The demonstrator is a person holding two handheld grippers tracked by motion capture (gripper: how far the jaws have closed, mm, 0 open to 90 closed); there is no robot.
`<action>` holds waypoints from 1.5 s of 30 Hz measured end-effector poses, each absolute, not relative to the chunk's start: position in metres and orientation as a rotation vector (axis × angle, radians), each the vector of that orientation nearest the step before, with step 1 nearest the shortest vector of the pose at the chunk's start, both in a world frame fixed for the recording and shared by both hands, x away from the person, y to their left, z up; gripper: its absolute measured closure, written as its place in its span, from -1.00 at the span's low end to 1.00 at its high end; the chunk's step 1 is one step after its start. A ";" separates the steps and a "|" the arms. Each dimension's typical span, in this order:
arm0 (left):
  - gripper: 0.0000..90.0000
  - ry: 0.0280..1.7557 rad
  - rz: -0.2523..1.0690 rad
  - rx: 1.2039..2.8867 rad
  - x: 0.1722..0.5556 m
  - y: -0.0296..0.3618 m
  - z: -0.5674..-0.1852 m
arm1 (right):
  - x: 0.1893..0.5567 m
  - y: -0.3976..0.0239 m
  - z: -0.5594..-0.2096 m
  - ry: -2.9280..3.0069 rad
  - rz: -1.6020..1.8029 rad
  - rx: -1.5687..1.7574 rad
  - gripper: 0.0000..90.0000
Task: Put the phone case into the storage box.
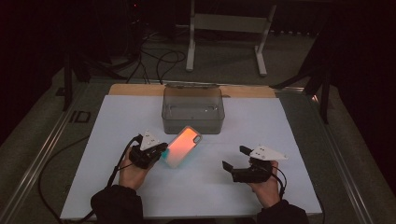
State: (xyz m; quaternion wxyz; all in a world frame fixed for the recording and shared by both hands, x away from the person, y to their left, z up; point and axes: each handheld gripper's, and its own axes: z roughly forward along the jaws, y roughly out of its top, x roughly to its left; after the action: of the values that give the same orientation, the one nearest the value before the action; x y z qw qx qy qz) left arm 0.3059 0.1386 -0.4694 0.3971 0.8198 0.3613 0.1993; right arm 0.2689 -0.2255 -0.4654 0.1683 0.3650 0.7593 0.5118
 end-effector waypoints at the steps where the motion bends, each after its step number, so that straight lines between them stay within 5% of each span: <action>1: 0.97 0.915 0.505 2.077 0.306 0.139 -0.469 | 0.269 -0.226 -0.465 2.159 1.455 1.038 -0.81; 45: 0.97 0.864 0.553 1.965 0.287 0.139 -0.450 | 0.289 -0.173 -0.450 2.216 1.571 1.034 -0.81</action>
State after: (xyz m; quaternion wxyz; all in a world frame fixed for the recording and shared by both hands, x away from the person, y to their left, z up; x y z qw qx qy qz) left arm 0.2873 0.1394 -0.4498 0.4461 0.7934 0.3488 0.2234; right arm 0.2888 -0.1730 -0.4499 0.1173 0.3532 0.7571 0.5369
